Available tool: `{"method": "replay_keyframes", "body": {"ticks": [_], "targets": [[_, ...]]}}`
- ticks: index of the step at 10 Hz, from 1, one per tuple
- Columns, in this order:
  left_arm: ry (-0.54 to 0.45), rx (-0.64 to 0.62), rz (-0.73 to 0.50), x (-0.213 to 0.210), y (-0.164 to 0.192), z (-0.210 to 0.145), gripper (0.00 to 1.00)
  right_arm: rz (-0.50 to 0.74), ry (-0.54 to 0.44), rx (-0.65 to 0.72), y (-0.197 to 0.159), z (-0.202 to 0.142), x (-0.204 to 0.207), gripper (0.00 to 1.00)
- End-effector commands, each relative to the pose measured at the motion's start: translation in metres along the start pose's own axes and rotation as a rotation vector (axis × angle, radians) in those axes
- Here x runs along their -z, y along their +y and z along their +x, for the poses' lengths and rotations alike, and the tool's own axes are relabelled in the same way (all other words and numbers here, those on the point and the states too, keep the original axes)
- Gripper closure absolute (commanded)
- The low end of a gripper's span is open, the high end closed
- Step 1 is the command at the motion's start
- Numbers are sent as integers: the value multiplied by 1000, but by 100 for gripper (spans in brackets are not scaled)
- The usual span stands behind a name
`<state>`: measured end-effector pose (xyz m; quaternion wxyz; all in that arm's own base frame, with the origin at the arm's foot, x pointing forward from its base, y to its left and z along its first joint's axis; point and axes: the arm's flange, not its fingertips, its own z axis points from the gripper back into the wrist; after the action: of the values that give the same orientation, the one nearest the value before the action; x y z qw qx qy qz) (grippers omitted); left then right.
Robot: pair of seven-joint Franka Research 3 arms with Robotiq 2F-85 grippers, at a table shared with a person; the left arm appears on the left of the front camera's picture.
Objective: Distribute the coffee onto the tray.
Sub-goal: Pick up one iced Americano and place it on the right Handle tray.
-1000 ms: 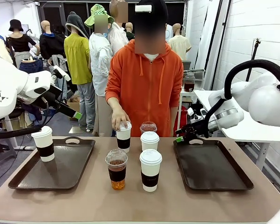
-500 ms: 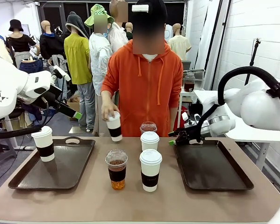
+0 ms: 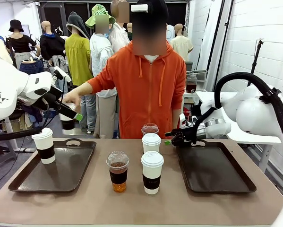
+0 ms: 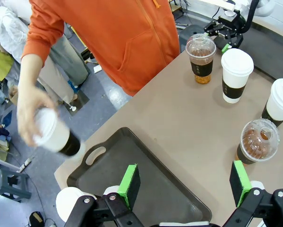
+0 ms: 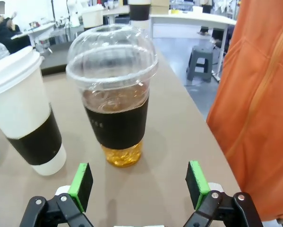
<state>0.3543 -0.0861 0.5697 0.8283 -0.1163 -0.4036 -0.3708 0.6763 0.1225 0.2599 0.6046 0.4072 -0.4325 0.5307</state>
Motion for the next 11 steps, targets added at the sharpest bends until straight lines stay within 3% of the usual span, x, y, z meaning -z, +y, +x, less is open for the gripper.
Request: {"method": "replay_keyframes", "body": {"ticks": [1,11], "targets": [[-4,-1,-9,0,0,0,0,-2,-37,-23,-14,1,12,0],[-4,-1,-9,0,0,0,0,111,-87,2,-18,9,45,0]]}}
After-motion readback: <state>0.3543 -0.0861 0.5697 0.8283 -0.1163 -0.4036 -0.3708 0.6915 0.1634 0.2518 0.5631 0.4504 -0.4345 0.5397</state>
